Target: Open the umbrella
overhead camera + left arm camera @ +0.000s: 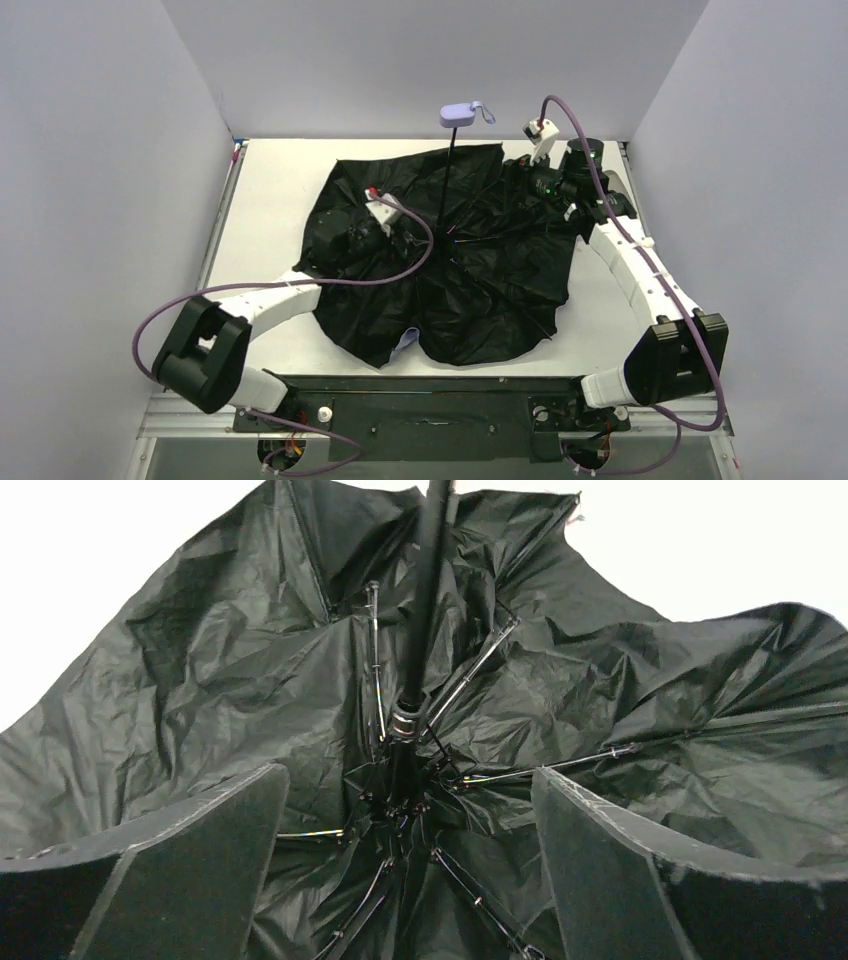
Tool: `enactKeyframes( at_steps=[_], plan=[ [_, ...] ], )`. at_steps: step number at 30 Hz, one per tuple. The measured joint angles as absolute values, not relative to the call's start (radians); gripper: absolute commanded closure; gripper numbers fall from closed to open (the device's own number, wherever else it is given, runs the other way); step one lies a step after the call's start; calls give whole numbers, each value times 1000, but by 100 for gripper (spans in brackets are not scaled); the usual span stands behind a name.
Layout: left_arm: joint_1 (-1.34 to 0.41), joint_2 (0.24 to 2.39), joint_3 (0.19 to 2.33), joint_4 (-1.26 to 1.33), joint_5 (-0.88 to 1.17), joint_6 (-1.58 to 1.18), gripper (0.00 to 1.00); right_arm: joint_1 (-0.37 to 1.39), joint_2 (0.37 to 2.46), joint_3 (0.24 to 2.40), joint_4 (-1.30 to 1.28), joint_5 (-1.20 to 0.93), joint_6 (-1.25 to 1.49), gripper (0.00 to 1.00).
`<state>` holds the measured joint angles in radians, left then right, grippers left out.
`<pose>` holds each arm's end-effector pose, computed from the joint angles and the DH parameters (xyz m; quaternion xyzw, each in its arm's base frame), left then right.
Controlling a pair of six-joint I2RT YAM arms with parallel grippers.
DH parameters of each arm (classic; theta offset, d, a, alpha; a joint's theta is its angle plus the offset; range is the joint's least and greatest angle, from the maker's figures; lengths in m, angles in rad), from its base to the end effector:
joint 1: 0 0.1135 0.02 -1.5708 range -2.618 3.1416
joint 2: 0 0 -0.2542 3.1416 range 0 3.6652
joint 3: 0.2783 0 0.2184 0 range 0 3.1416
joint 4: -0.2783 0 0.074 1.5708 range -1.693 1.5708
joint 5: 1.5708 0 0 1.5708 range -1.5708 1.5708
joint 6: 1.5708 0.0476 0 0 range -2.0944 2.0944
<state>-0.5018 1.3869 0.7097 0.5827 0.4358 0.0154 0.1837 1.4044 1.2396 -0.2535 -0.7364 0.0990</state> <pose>0.2458 -0.1578 0.2675 0.3253 0.6610 -0.3134 0.5992 0.2839 0.0853 0.3445 -0.2291 0.7733 0.3704 0.4608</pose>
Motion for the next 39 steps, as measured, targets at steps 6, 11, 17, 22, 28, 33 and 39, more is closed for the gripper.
enactKeyframes(
  at_steps=[6,11,17,22,28,33,39],
  plan=[
    [-604,1520,689,754,392,57,29,141,1404,1276,-327,-765,57,18],
    [-648,1621,700,842,343,57,43,112,1404,1279,-363,-784,47,18],
    [-661,1693,759,878,271,54,51,86,1410,1279,-392,-818,44,18],
    [-671,1706,790,905,216,58,56,74,1425,1280,-410,-834,46,18],
    [-675,1739,826,929,168,67,64,71,1431,1280,-419,-854,50,18],
    [-679,1789,847,931,140,51,72,68,1431,1281,-422,-862,62,18],
    [-680,1850,849,944,101,10,89,59,1433,1293,-422,-868,73,18]
  ],
)
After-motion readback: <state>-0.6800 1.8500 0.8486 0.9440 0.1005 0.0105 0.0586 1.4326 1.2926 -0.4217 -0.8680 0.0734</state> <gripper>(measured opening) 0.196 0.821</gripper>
